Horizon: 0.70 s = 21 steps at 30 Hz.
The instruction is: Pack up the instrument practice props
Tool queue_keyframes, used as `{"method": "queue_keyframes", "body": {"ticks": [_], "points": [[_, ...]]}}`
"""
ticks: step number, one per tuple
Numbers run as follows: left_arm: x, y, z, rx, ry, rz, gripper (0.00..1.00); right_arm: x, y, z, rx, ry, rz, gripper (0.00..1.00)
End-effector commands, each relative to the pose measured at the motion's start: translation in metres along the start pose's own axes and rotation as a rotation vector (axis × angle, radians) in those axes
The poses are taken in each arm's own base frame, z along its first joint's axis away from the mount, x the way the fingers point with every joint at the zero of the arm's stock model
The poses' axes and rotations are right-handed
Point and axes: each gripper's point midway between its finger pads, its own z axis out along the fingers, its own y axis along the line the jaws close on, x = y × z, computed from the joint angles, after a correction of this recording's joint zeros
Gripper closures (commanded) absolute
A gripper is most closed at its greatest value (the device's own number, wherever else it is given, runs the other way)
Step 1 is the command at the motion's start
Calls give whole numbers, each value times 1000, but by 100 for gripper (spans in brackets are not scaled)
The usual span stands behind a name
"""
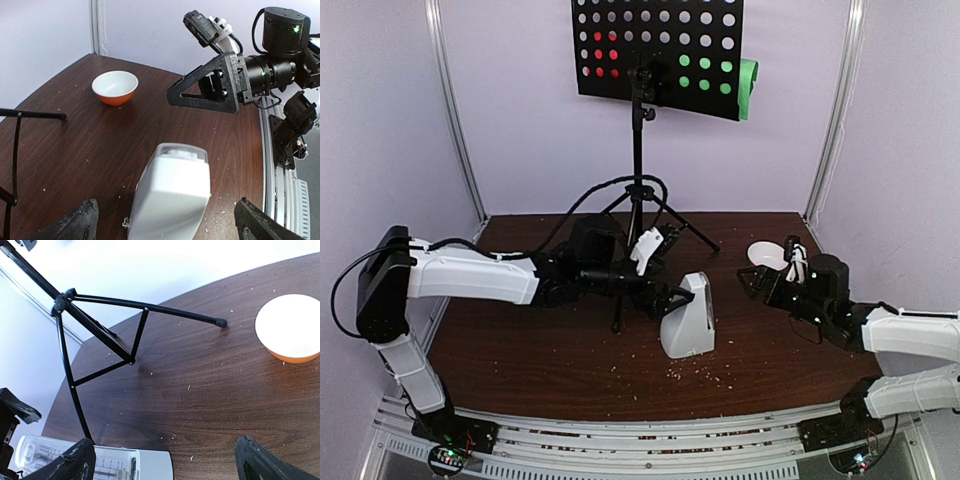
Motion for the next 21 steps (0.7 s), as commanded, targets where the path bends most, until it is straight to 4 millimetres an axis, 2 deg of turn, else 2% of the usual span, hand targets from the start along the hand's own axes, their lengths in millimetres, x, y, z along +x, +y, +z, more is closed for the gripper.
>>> {"method": "queue_keyframes", "body": {"ticks": [1,5,10,14,18,21], "points": [[-23,-14,9,149,-70,122,2,-9,2,-12,-19,-60,-28,0],[-25,-18,20,211,-75,135,2,-13,4,-19,-35,-86,-34,0],[-10,-12,34,208,-34,115,4,-20,10,-25,-58,-111,-52,0],[-2,-2,39,155,-7,79,18,-23,11,-26,-54,-115,-72,1],[3,3,40,136,-6,35,25,-22,11,-23,-52,-102,-73,2],[2,8,41,128,-21,-18,36,-18,10,-20,-48,-83,-74,2]]}}
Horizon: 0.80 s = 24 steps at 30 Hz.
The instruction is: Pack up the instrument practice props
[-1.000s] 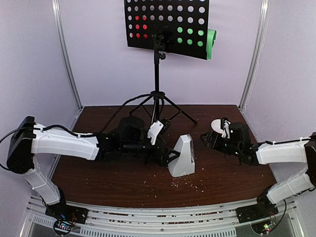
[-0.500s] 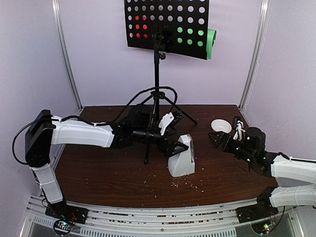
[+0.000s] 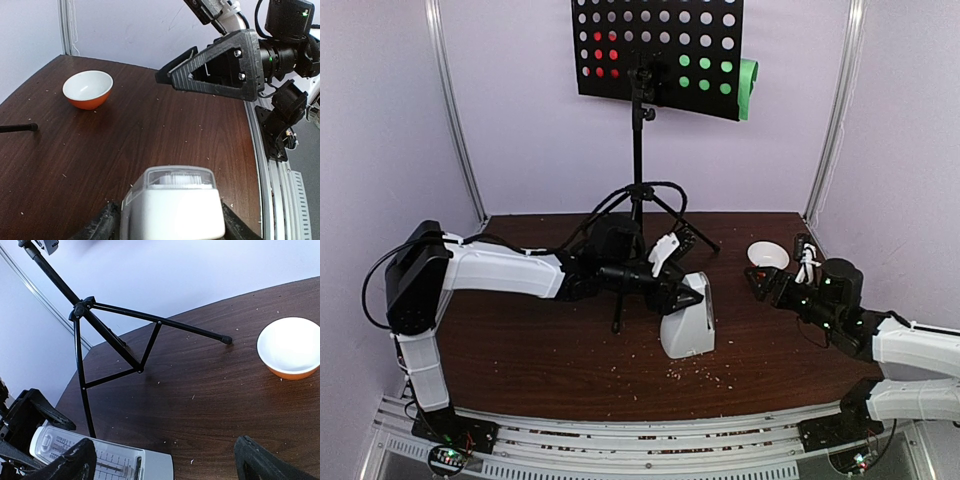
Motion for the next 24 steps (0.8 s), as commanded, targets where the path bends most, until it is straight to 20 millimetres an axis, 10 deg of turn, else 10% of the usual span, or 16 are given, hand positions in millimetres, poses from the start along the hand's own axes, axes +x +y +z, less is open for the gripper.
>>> {"method": "queue_keyframes", "body": {"ticks": [1,24], "points": [[-8,15,2,-33,-54,-79,40,-2,0,3,9,4,-14,2],[7,80,9,-230,7,-420,54,114,67,24,148,327,-166,9]]}}
